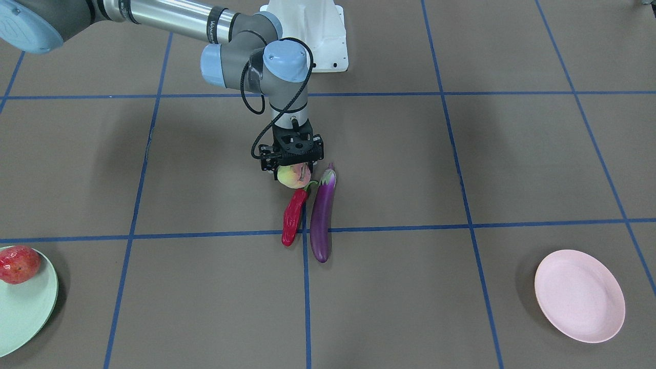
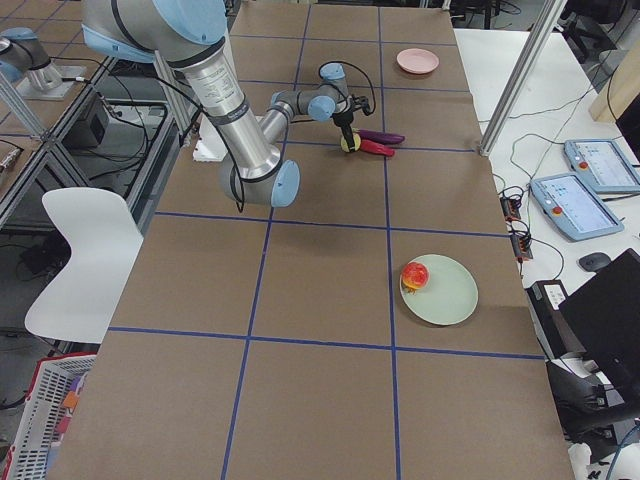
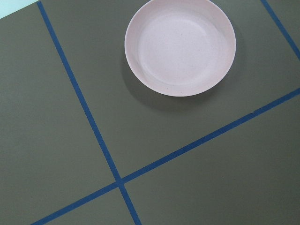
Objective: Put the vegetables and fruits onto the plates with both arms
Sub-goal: 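Move the right gripper back to the peach and grasp it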
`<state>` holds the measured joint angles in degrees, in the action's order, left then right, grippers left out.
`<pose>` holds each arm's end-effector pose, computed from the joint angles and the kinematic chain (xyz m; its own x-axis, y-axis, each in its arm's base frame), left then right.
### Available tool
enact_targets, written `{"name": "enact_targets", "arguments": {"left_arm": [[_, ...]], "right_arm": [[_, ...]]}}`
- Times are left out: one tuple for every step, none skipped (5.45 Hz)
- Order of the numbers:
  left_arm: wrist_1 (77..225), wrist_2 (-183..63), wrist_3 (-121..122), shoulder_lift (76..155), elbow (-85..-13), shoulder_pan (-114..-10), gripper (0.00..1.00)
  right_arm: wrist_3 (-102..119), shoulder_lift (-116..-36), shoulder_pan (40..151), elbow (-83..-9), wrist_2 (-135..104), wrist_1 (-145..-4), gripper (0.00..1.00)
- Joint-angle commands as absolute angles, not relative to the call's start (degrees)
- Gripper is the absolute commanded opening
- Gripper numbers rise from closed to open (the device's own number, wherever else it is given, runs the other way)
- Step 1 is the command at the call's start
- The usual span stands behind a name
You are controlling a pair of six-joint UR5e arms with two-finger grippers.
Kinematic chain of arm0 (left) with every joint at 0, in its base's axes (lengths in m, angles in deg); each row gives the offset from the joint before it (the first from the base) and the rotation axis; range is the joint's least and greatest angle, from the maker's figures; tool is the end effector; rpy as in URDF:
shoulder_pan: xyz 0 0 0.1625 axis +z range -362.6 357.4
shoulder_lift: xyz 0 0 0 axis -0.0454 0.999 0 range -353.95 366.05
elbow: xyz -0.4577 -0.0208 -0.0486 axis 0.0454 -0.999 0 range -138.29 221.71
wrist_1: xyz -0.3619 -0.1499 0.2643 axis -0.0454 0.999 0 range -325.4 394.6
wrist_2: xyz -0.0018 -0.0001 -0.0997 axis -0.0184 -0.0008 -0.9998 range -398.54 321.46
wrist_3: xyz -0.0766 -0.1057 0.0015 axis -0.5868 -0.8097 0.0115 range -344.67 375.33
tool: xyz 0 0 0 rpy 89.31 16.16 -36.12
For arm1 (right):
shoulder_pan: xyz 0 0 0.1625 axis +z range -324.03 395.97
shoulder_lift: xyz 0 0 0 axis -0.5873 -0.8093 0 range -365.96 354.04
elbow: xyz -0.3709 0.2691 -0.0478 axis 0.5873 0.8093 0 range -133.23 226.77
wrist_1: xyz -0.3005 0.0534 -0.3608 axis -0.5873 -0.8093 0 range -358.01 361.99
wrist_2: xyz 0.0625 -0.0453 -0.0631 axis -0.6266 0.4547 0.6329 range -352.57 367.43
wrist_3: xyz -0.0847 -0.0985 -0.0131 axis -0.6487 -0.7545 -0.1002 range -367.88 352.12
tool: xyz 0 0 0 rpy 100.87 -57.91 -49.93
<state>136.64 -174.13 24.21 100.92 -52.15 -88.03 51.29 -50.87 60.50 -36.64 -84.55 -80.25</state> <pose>0.0089 -0.6140 0.6029 0.6577 0.4484 -0.6053 -0.1783 0.8734 0.4533 -0.7146 -0.4677 0.2238 0.7411 -0.2248 0.6326 -0.0143 0.9368 0.3497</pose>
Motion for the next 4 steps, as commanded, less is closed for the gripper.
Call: {"name": "enact_targets", "arguments": {"left_arm": [[136.64,-174.06,24.21,100.98,-52.15,-88.12,1.00],[136.64,-174.06,24.21,100.98,-52.15,-88.03,1.00],[136.64,-174.15,24.21,101.06,-52.15,-88.03,1.00],[136.73,-174.15,24.21,101.06,-52.15,-88.03,1.00]], "right_arm": [[51.10,-50.96,62.23,-39.17,-85.46,-82.45,0.00],[46.66,-51.83,67.47,-44.85,-90.51,-88.39,0.00],[39.48,-54.45,74.48,-46.82,-96.39,-89.23,0.00],[27.14,-58.30,85.08,-46.66,-105.07,-88.46,0.00]]}}
